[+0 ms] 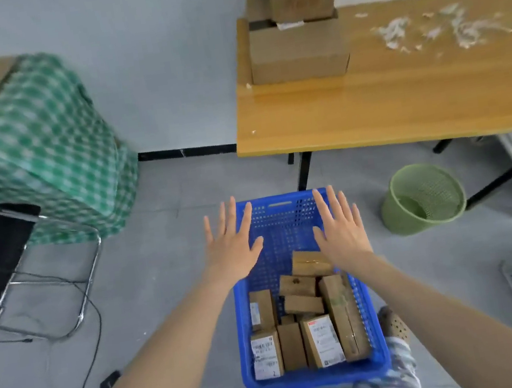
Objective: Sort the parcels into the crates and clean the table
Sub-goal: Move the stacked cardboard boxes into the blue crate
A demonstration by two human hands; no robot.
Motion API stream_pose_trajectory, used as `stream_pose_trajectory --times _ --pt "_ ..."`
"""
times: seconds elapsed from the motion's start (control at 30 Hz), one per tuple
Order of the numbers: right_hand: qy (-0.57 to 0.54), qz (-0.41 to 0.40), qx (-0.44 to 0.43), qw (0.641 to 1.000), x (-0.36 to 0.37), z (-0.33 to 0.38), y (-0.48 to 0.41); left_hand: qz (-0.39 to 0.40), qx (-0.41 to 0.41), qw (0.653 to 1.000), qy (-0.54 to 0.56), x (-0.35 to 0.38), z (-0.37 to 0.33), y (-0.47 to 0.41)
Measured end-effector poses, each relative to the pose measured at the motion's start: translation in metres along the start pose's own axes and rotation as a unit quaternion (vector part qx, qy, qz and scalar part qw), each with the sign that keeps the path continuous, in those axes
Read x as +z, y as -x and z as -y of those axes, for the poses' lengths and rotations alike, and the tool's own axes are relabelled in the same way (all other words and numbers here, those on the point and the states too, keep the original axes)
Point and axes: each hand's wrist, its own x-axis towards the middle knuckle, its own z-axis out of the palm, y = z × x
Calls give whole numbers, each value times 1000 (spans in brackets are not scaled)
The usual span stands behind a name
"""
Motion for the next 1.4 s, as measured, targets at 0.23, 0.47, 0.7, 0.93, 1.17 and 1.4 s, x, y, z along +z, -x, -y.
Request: stream_pose_trajectory --times 0.23,0.47,0.7,0.93,1.17,1.4 --pt "30 -21 -56 998 -100 -39 19 -59 8 996 -68 -94 -31 22" --pt "23 -61 -53 996 -192 -117 5 -94 -14 993 -66 -146 -110 12" --pt "45 -71 -83 993 -264 -236 6 -136 -12 991 -15 -181 -258 -7" --pt "67 -74 -48 994 -305 -338 12 -122 10 992 -32 -198 -349 -25" --pt "45 -29 -54 997 -302 -352 -17 -90 -30 995 -23 -208 -344 -54" --pt "18 95 -119 988 -301 -331 -95 -40 -41 996 63 -224 -321 -128"
